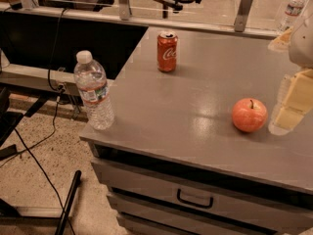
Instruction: Move coke can near water bottle
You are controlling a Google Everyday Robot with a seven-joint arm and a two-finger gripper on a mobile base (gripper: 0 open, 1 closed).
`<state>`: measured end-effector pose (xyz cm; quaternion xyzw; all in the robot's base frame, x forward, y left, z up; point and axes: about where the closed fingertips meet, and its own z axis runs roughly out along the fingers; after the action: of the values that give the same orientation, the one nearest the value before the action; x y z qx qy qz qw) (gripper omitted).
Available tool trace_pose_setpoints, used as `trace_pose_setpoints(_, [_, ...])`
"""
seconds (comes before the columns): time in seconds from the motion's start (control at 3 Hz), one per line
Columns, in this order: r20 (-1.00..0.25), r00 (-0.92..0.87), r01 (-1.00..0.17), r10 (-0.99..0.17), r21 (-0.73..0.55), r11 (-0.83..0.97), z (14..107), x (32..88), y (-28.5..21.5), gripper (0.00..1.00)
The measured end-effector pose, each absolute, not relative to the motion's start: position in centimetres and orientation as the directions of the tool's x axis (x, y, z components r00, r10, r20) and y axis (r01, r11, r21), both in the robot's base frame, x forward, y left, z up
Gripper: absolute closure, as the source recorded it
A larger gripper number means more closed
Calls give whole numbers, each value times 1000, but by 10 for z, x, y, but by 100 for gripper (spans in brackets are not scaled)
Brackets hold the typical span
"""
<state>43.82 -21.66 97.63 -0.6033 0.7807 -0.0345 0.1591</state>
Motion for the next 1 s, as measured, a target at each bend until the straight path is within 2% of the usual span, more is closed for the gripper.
trace_pose_setpoints(0.67, [-216,-214,-930,-953,-253,266,977,445,-215,0])
trace_pose_setpoints(1.0, [-322,-174,-920,-931,-284,270,981,514,-192,0])
